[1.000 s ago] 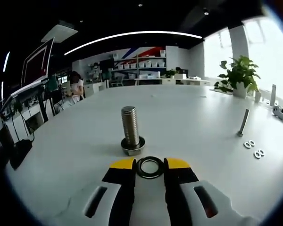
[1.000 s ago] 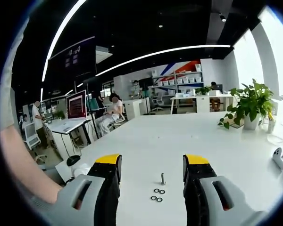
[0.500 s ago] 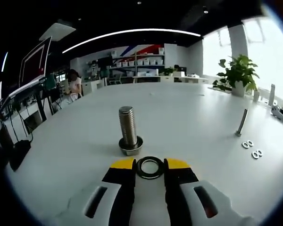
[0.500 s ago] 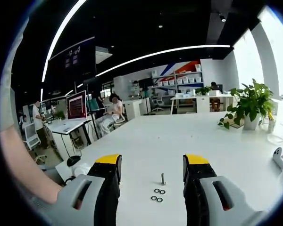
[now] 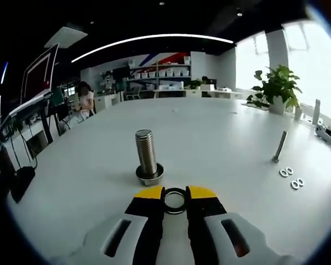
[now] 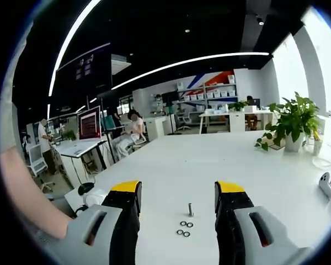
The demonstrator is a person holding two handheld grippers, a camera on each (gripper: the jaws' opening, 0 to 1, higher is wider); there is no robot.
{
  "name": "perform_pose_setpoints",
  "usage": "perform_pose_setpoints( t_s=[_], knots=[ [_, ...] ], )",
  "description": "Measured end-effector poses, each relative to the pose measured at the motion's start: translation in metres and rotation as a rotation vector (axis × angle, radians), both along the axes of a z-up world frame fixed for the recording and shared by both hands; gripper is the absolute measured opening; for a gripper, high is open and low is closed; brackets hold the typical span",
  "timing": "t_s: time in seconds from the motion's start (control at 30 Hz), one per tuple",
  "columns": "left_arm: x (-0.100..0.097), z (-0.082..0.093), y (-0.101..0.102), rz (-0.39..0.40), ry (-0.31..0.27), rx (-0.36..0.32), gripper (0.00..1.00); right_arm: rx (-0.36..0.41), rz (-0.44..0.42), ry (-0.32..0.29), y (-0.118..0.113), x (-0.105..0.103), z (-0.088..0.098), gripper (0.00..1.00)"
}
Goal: Place the washer onto the threaded stud by aligning its center hole with the stud, sliding it down to the base, and recovering from edge contact or off-axis alignment until the washer reaches the visible bottom stop.
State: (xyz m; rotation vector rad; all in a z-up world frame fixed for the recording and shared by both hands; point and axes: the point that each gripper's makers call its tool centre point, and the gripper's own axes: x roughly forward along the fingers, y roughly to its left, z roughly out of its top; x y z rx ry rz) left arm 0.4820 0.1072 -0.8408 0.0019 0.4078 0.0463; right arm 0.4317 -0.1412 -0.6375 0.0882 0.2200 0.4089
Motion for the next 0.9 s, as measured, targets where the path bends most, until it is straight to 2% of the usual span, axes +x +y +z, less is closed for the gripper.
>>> perform_pose_setpoints(
  t_s=[0.07,0.33,0.57,0.9],
  knots=[
    [-0.002,0.001,0.001,0.014,-0.010,-0.014,0.15,0.000,0.000,0.002,0.000,0.000,0.000,0.56],
    [-0.007,-0.007,0.001,0.022,0.017,0.001,0.19,-0.003,0.000,-0.001,0.001,0.000,0.000,0.56],
    [-0.007,-0.008,0.000,0.024,0.011,0.003,0.24,-0.002,0.001,-0.003,0.000,0.000,0.000,0.56],
    [-0.006,-0.008,-0.001,0.021,-0.020,0.009,0.22,-0.002,0.003,0.001,0.000,0.000,-0.001,0.56]
  ],
)
